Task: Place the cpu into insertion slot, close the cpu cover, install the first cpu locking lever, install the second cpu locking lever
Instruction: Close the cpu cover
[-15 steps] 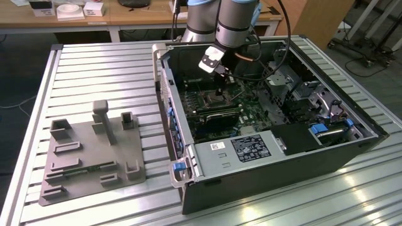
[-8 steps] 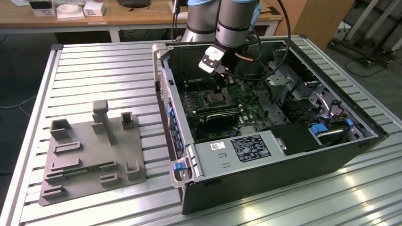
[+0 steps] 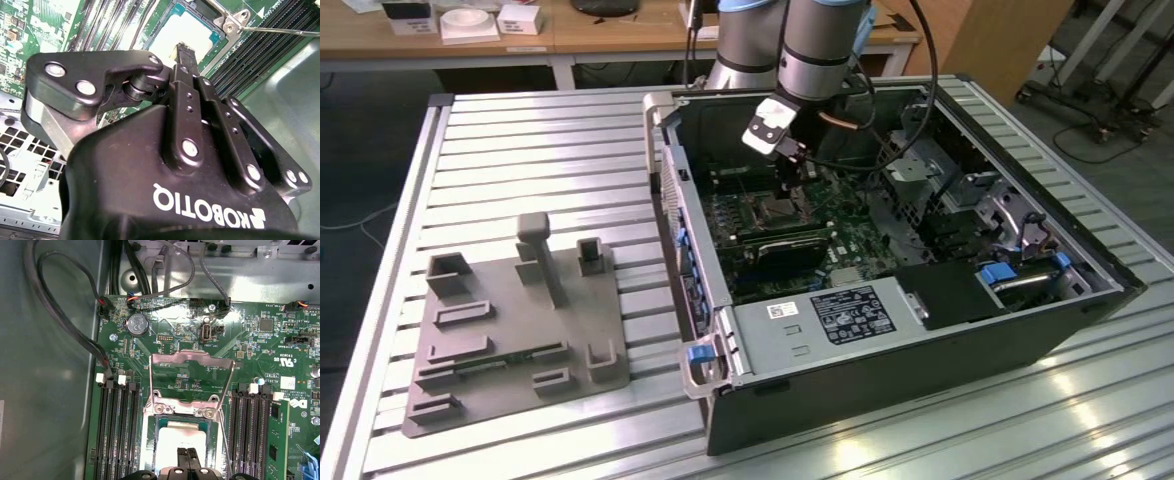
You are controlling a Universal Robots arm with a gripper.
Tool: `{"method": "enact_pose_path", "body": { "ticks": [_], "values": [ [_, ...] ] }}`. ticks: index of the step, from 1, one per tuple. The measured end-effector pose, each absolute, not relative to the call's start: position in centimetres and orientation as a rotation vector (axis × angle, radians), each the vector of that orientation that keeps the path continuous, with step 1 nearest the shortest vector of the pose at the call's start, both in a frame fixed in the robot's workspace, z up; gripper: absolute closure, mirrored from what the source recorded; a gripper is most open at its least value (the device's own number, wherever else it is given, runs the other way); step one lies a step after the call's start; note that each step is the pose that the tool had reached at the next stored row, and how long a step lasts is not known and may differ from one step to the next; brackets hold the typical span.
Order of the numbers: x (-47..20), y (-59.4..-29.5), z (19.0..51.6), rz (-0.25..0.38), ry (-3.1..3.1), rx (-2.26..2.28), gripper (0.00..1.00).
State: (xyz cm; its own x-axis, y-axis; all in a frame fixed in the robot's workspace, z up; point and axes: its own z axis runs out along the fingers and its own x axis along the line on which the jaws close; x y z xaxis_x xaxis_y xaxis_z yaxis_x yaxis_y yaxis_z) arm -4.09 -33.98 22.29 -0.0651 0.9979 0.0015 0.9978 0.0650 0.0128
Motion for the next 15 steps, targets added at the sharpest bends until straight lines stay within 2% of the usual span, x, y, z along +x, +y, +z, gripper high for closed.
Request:
{"method": "enact_pose_path", "body": {
  "ticks": [15],
  "values": [
    [-4.08, -33.97, 23.10, 0.017, 2.287, 2.143, 0.90]
  ]
}}
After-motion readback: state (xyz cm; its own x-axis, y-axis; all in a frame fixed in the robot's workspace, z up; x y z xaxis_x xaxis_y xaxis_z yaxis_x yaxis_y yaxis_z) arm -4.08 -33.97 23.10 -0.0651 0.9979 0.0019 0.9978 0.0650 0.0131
